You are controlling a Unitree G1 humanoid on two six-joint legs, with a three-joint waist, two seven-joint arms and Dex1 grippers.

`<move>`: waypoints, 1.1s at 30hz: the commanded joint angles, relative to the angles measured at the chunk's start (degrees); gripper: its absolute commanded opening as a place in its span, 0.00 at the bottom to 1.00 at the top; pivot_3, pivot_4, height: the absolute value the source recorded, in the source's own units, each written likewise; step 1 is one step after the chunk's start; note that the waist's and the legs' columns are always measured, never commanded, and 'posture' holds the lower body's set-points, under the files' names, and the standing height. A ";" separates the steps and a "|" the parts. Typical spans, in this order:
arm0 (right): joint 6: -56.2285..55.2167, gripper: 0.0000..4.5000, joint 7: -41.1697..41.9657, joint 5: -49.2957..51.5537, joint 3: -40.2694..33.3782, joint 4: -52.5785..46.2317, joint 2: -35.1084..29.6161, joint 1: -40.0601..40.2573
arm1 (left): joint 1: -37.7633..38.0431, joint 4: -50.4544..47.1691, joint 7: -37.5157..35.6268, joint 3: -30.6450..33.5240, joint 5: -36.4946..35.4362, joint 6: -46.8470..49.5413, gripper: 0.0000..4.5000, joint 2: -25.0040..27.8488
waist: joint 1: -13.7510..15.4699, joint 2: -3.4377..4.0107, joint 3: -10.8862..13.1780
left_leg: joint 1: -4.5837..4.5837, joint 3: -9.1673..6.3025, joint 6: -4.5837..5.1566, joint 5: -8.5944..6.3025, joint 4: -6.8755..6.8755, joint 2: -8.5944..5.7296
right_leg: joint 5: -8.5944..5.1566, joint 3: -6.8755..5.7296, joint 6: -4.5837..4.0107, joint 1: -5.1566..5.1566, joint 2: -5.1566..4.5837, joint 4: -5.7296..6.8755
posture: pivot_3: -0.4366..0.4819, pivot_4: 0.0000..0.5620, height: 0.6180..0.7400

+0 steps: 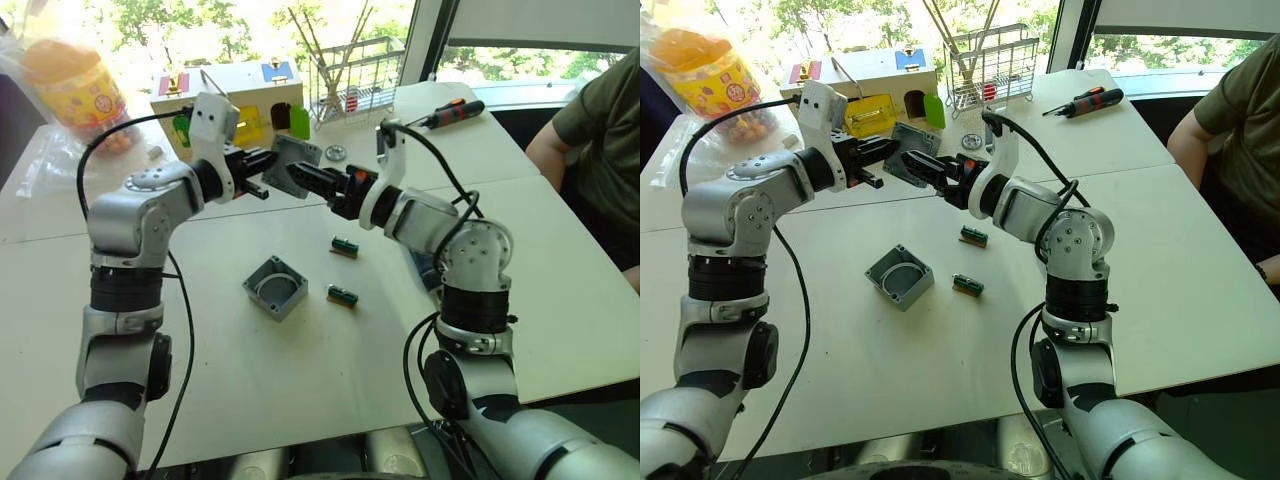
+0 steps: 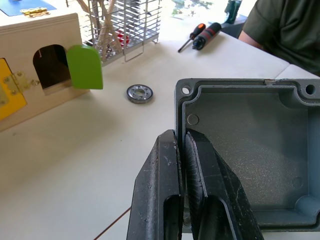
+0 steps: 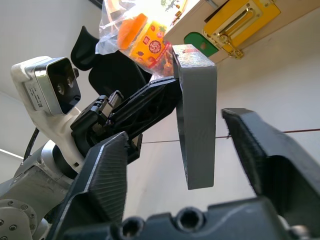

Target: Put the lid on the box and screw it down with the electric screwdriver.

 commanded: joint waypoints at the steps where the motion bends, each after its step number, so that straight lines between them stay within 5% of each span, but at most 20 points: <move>1: -1.80 0.35 0.68 0.48 0.42 -2.36 0.88 -0.08 | -1.12 -2.74 0.35 1.82 -1.23 0.24 0.00 0.28 | 0.04 0.00 0.00 | 0.00 0.00 0.00 0.00 0.00 0.00 | 0.00 0.00 0.00 0.00 0.00 0.00 | 0.48 0.27 1.00; 4: -2.09 0.03 1.16 0.48 0.89 -2.51 0.95 0.18 | -1.02 -2.93 0.62 2.03 -1.48 0.70 0.00 0.27 | -0.03 0.00 0.00 | 0.00 0.00 0.00 0.00 0.00 -0.01 | 0.00 0.00 0.00 0.00 0.01 0.00 | 0.48 0.27 1.00; 12: -3.25 0.02 1.85 -0.56 1.82 -2.20 0.84 0.66 | -0.56 -3.28 0.48 3.59 -2.55 0.73 0.00 0.09 | 0.00 0.00 0.00 | 0.00 0.01 0.00 0.00 -0.01 -0.01 | 0.00 0.00 0.00 -0.01 0.02 0.00 | 0.48 0.27 1.00; 21: -6.36 0.02 2.98 -2.02 2.67 -2.90 0.99 0.81 | 0.35 -5.41 -3.90 4.48 -7.80 4.72 0.96 2.86 | -0.07 0.00 0.00 | 0.00 0.01 0.00 0.00 -0.02 0.00 | 0.00 0.01 0.00 -0.02 0.01 0.00 | 0.48 0.27 1.00; 28: -21.49 0.02 8.19 -17.62 11.87 -8.21 -6.97 4.49 | -2.25 0.43 -7.58 18.77 -20.52 13.48 0.98 9.66 | -0.09 0.00 0.00 | 0.00 0.01 0.00 0.00 -0.04 0.00 | 0.00 -0.02 0.00 -0.09 0.09 0.03 | 0.48 0.27 1.00; 33: -35.30 0.02 12.50 -34.73 25.41 -17.87 -16.22 10.43 | -3.72 8.68 -8.90 19.42 -18.23 8.17 0.98 13.38 | 0.03 0.00 0.00 | 0.00 0.02 -0.01 0.00 -0.03 -0.02 | 0.00 -0.04 0.01 -0.12 0.09 0.10 | 0.48 0.27 1.00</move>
